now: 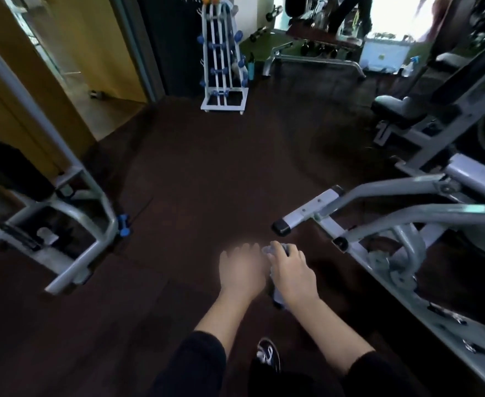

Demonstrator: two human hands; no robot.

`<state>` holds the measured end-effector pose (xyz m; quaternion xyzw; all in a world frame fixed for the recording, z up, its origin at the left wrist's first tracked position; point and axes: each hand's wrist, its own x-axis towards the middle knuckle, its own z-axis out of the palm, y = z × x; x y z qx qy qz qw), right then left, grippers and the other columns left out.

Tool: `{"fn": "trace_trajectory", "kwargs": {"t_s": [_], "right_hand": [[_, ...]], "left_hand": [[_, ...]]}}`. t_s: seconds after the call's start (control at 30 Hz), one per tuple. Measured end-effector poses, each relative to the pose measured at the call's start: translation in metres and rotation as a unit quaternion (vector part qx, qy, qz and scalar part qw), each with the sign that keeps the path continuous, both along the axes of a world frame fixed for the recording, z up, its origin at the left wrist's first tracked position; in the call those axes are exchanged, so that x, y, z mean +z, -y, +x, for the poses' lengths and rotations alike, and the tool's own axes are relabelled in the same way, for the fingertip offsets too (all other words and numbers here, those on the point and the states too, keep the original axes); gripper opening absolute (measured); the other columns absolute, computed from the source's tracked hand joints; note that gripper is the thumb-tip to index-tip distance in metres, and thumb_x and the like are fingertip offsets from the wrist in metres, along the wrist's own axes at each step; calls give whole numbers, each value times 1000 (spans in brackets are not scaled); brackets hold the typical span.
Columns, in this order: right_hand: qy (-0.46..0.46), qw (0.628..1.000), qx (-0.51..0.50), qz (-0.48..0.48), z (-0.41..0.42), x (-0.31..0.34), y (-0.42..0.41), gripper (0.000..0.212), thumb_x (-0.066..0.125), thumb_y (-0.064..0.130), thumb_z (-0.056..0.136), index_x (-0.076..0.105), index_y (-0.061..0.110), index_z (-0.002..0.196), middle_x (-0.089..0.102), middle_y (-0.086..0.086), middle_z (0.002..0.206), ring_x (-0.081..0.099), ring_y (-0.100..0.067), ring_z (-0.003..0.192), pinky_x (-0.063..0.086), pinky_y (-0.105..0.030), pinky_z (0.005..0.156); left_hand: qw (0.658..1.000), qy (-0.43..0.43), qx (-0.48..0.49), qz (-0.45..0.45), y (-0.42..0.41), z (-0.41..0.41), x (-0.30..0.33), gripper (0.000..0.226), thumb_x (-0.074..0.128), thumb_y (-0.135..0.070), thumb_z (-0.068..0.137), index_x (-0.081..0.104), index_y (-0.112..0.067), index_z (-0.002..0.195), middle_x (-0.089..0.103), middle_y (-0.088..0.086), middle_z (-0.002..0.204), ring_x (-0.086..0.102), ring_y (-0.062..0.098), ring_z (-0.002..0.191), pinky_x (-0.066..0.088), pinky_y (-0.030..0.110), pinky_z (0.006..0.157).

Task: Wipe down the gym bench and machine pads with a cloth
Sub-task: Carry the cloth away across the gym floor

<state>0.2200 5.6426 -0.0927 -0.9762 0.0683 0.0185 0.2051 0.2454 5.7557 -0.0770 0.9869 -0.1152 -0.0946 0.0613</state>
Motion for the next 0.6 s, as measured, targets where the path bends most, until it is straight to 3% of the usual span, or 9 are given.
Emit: {"fn": "trace_trajectory", "kwargs": {"t_s": [0.3, 0.6], "right_hand": [[-49, 998, 19, -45, 268, 0, 12, 38, 45, 22, 98, 37, 25, 135, 43, -4, 130, 45, -22, 120, 51, -35, 80], [-73, 995, -52, 46, 547, -4, 1, 41, 49, 17, 95, 39, 26, 133, 40, -4, 130, 42, -24, 118, 47, -39, 80]], "left_hand": [[999, -38, 30, -1, 12, 267, 3, 40, 45, -29, 95, 44, -21, 134, 52, -2, 133, 48, 18, 124, 34, 41, 104], [999, -40, -28, 20, 10, 560, -1, 44, 42, -28, 96, 40, -19, 138, 50, 0, 136, 47, 21, 125, 36, 42, 99]]}}
